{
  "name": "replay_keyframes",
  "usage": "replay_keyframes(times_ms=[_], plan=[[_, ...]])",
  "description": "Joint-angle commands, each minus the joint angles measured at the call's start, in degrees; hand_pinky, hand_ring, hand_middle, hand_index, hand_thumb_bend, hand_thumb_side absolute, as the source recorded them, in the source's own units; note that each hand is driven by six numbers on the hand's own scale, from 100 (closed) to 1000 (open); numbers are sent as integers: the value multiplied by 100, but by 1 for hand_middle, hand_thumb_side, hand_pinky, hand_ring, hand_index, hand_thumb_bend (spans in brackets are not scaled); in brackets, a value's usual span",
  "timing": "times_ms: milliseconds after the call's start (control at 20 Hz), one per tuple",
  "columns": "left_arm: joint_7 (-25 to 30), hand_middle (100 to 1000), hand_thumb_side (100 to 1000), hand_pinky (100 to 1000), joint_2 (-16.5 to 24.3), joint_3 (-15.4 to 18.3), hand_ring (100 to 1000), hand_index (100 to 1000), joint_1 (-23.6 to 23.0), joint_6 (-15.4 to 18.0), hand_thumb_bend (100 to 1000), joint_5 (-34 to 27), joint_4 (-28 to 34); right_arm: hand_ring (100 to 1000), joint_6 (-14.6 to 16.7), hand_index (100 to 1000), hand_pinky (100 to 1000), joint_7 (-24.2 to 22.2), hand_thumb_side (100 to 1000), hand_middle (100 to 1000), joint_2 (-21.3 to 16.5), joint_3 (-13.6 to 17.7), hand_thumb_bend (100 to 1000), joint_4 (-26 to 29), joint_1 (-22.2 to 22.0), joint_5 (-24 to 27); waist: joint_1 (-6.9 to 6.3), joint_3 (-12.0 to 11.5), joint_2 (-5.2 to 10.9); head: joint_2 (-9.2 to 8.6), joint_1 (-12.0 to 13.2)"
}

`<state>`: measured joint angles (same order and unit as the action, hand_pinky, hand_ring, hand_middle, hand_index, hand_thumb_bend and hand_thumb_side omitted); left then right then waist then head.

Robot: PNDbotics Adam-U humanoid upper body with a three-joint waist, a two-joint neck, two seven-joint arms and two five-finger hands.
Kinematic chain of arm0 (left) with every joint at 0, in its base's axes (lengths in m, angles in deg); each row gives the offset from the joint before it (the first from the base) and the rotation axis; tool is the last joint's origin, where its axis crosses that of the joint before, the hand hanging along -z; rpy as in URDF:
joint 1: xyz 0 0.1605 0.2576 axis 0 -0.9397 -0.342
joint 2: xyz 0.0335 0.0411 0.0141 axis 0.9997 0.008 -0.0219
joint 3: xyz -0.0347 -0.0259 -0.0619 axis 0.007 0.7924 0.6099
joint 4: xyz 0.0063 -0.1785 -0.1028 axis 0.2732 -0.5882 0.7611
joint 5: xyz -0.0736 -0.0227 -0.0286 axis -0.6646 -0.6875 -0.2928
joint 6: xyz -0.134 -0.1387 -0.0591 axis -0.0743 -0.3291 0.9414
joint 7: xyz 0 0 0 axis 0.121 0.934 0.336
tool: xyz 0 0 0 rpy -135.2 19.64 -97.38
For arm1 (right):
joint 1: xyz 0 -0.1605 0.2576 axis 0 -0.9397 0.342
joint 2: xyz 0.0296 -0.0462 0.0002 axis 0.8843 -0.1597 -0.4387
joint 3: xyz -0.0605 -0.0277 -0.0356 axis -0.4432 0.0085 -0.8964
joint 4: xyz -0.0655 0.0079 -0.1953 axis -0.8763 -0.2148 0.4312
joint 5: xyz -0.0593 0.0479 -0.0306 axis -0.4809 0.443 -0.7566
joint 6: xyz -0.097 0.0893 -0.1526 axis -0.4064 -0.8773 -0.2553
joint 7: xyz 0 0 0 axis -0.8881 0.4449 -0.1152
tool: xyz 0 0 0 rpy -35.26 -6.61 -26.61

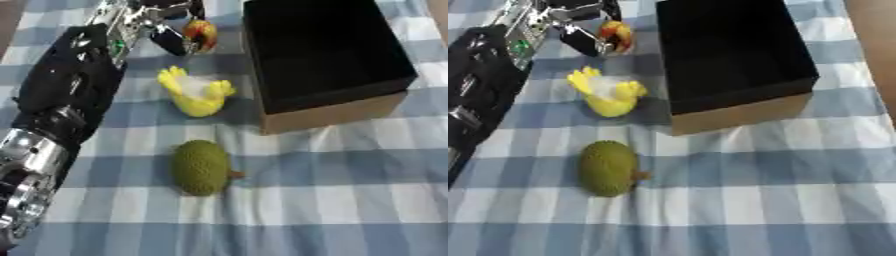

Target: Pick up objects on the table and place them in the box.

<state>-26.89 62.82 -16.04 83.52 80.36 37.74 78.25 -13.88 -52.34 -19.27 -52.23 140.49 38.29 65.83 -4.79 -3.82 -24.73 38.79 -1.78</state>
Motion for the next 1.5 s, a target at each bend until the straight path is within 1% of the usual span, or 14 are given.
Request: replay_keyframes(times_ms=[50, 300, 600, 900, 1100, 1300, 1400, 1500], plan=[[-14, 714, 247, 747, 28, 6, 814, 616, 236, -50, 100, -263, 436, 1000, -9, 992, 957, 4, 470, 403, -129, 17, 100, 58, -13, -3, -58, -2, 215, -19, -52], [22, 713, 249, 745, -97, -60, 813, 616, 350, -107, 100, -587, 795, 1000, -16, 992, 957, 1, 470, 403, -135, 12, 100, 58, -44, -12, -73, -8, 253, -57, -79], [76, 715, 254, 746, -385, -157, 815, 621, 473, -126, 100, -871, 1227, 1000, -12, 991, 957, 2, 470, 407, -156, 4, 100, 58, -53, 15, -84, 13, 296, -82, -87], [278, 716, 252, 745, -652, -265, 815, 624, 483, -162, 100, -1106, 1338, 1000, -25, 991, 957, 1, 470, 412, -184, -7, 100, 58, -5, 84, -108, 79, 310, -78, -39], [275, 718, 249, 748, -739, -316, 817, 625, 426, -162, 100, -913, 1211, 1000, -34, 991, 957, -1, 470, 415, -205, -7, 100, 58, 35, 139, -122, 113, 308, -81, -22], [175, 726, 246, 756, -784, -319, 823, 650, 376, -133, 100, -659, 1043, 1000, -44, 991, 957, -1, 470, 416, -215, -1, 100, 58, 59, 176, -130, 134, 303, -68, -20], [161, 736, 235, 766, -805, -329, 831, 684, 354, -82, 100, -566, 955, 1000, -43, 991, 957, -5, 470, 416, -217, -1, 100, 58, 65, 184, -130, 137, 300, -54, -20], [196, 752, 218, 780, -815, -334, 843, 755, 341, -14, 100, -547, 890, 1000, -44, 991, 957, -9, 470, 416, -219, 0, 100, 58, 64, 188, -131, 134, 298, -38, -16]])
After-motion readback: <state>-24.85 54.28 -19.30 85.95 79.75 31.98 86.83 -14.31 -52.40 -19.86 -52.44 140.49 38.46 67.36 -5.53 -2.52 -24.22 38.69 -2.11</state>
